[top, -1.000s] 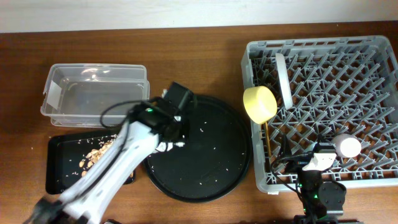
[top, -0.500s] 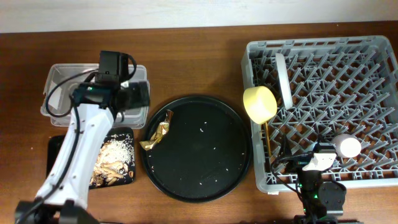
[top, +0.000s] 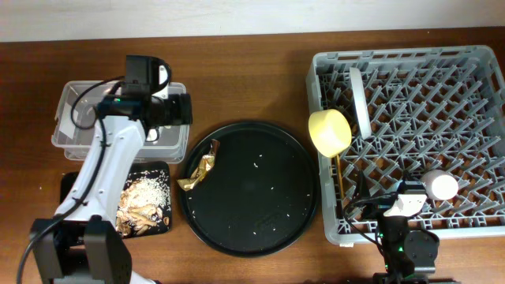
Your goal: Sort waste into correct bins and load items into the dishwasher rack
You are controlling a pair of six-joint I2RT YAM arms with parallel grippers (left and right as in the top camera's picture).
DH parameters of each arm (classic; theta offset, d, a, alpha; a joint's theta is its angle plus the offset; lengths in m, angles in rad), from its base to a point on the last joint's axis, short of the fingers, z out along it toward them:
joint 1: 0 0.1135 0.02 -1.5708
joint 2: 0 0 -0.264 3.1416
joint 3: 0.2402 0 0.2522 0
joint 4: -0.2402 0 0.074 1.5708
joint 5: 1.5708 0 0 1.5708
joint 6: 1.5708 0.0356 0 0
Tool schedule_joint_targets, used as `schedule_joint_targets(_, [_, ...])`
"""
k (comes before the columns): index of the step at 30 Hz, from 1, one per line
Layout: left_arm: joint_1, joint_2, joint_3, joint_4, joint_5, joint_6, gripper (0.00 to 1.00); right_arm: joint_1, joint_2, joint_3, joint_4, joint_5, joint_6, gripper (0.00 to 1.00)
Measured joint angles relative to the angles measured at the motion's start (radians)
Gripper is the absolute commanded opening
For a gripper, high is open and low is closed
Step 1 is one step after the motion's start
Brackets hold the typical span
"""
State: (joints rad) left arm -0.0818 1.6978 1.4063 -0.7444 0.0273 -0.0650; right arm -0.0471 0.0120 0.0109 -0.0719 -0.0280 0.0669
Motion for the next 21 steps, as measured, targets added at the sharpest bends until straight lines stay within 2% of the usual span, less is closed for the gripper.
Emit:
schedule_joint_targets(1, [0.015,0.0,0.01,-0.029,0.035,0.039,0.99,0.0,0.0,0.0,0.0,0.0,-0.001,0.98])
schedule_joint_targets(3, [0.025,0.0,0.017,-0.079,-0.039,0.021,1.0,0.0,0.0,0.0,0.0,0.0,0.0,0.98])
schedule_joint_targets(4, [0.031,0.0,0.017,-0.108,0.004,0.074,0.99,0.0,0.0,0.0,0.0,0.0,0.0,0.98])
schedule_joint_targets(8, [0.028,0.0,0.023,-0.134,-0.134,0.025,1.0,0.0,0.0,0.0,0.0,0.0,0.0,0.98])
schedule_joint_targets(9, [0.027,0.0,0.027,-0.158,-0.103,0.075,1.0,0.0,0.0,0.0,0.0,0.0,0.0,0.98])
schedule_joint_targets(11, [0.002,0.0,0.029,-0.165,-0.155,0.116,1.0,0.0,0.0,0.0,0.0,0.0,0.0,0.98])
schedule_joint_targets(13, [-0.011,-0.002,0.035,-0.211,-0.306,-0.076,1.0,0.0,0.0,0.0,0.0,0.0,0.0,0.98])
schedule_joint_targets(14, [-0.004,-0.002,0.035,-0.162,-0.189,-0.003,0.99,0.0,0.0,0.0,0.0,0.0,0.0,0.98])
schedule_joint_targets(15, [-0.021,-0.003,0.041,-0.138,-0.137,0.077,1.0,0.0,-0.001,0.0,0.0,0.0,0.0,0.98])
schedule_joint_targets(16, [-0.035,-0.006,0.045,-0.162,-0.169,0.023,1.0,0.0,-0.001,0.0,0.0,0.0,0.0,0.98])
schedule_joint_targets(17, [-0.03,-0.007,0.043,-0.13,-0.1,0.146,0.9,0.0,0.0,0.0,0.0,0.0,0.0,0.98])
schedule_joint_targets(18, [-0.03,-0.007,0.045,-0.123,-0.1,0.153,1.0,0.0,0.0,0.0,0.0,0.0,0.0,0.98])
schedule_joint_targets(20, [-0.035,-0.009,0.045,-0.135,-0.053,0.251,1.0,0.0,0.0,0.0,0.0,0.0,0.0,0.98])
schedule_joint_targets(21, [-0.035,-0.009,0.045,-0.122,-0.052,0.252,1.0,0.0,0.0,0.0,0.0,0.0,0.001,0.98])
